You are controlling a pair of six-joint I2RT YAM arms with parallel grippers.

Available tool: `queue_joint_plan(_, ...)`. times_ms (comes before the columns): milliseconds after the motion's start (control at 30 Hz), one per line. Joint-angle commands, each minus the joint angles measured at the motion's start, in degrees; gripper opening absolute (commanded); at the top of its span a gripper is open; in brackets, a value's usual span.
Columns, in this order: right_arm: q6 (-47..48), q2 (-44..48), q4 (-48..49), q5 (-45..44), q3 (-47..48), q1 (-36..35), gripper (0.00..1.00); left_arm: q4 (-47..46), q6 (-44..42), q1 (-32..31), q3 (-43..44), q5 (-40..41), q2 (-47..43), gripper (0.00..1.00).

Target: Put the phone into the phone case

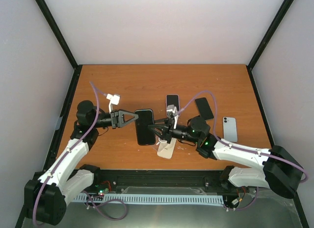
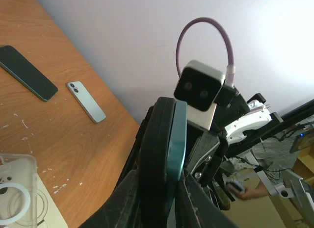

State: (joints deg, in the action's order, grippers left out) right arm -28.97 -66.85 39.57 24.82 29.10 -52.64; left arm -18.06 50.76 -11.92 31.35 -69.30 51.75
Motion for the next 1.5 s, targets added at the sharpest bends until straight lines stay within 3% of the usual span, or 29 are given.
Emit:
queue_joint_plan(0,-4.67,-0.10,2.65,-2.08,5.20,-0.15,0.31,-0.46,-1.83,-0.29,2.51,-2.66,1.34,0.04)
queue_joint_plan(267,-14.20,-2.84,-3.96,-1.17,11.33,2.47,0.38,-0.23,-4.68,-0.38,1.24,-4.30,2.77,0.01)
queue_joint_plan(367,-16.18,-3.60,-1.08,0.32,11.22,3.32,0.21,1.32,-6.03,-0.38,1.39,-3.85,2.59,0.03)
queue_joint_plan(433,-14.45,-3.84,0.52,2.07,10.79,3.35,0.13,2.30,-5.44,-0.38,1.64,-2.99,2.43,0.07)
queue_joint_plan(600,-7.04,-4.03,1.70,5.40,8.55,3.46,0.03,-3.15,2.35,-0.38,0.44,-1.20,0.30,0.33)
queue_joint_plan(700,-5.57,-3.76,3.47,6.90,7.82,3.40,0.03,-5.41,4.47,-0.38,-0.64,-1.07,-0.96,0.37)
queue_joint_plan(767,-5.16,-3.44,4.78,7.47,7.55,3.38,0.04,-5.58,4.31,-0.38,-0.84,-1.46,-0.95,0.33)
queue_joint_plan(933,-4.20,-2.93,1.52,6.51,9.35,3.42,0.05,-5.15,2.57,-0.38,-0.22,-2.63,-0.55,0.11)
queue_joint_plan(1067,-7.49,-1.73,0.50,5.56,9.75,3.42,0.18,-0.48,-1.62,-0.36,1.79,-2.45,-0.19,0.01)
queue_joint_plan(1467,-13.09,1.51,-8.06,0.41,13.22,4.54,0.26,7.27,-9.10,-0.38,3.10,-2.24,1.41,0.00)
